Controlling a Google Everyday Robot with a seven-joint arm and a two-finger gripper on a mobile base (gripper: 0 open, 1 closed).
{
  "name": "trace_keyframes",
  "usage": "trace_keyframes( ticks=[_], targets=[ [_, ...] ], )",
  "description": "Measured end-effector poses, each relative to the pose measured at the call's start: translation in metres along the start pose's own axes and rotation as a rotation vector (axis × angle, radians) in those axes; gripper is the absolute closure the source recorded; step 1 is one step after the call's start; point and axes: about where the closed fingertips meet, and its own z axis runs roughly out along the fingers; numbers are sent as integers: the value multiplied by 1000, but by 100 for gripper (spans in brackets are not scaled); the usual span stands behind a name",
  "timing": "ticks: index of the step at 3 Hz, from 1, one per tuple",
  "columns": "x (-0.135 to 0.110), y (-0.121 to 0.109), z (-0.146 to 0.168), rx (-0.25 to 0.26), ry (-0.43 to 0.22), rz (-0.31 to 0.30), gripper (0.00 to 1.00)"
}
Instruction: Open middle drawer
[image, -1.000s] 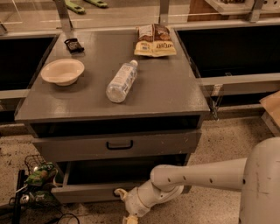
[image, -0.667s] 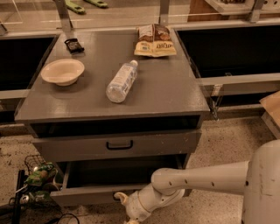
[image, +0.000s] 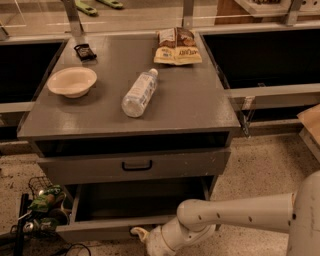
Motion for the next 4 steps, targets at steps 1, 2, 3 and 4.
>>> trace_keyframes(
  ticks=[1,2,3,4],
  targets=[
    [5,15,-1,-2,-17,-10,0],
    [7,31,-5,6,-34,-23,0],
    [8,41,-9,12,-43,-35,0],
    [7,65,-16,28,-55,-67,0]
  ],
)
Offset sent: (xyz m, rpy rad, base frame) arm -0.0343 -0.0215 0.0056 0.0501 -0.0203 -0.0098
